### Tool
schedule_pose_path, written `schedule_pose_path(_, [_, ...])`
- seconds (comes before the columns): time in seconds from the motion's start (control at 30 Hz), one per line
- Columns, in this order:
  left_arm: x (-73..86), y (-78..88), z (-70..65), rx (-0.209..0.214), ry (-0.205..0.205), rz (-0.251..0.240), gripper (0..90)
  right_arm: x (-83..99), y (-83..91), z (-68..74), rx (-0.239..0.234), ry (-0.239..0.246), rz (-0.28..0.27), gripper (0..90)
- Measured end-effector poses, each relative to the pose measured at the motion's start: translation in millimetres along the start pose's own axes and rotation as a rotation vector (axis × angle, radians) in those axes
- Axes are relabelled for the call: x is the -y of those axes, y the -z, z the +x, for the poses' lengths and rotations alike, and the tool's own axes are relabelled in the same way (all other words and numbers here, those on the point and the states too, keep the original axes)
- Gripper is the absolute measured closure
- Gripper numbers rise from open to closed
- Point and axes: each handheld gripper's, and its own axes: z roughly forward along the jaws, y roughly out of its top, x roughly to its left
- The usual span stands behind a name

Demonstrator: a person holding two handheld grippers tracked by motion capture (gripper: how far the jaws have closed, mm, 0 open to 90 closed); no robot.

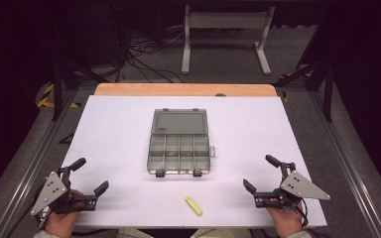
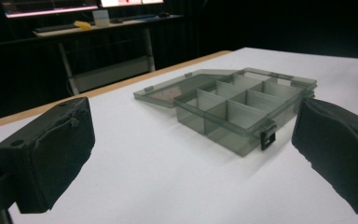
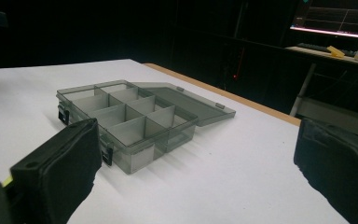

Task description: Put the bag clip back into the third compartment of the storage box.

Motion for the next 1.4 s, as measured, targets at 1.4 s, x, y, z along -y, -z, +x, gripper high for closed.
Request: schedule_pose_path(1.4, [2.7, -0.1, -3.1, 0.007, 0.019, -0.024, 0.0, -41.9, -51.0, 22.9, -0.161, -0.002, 0.002, 0.6])
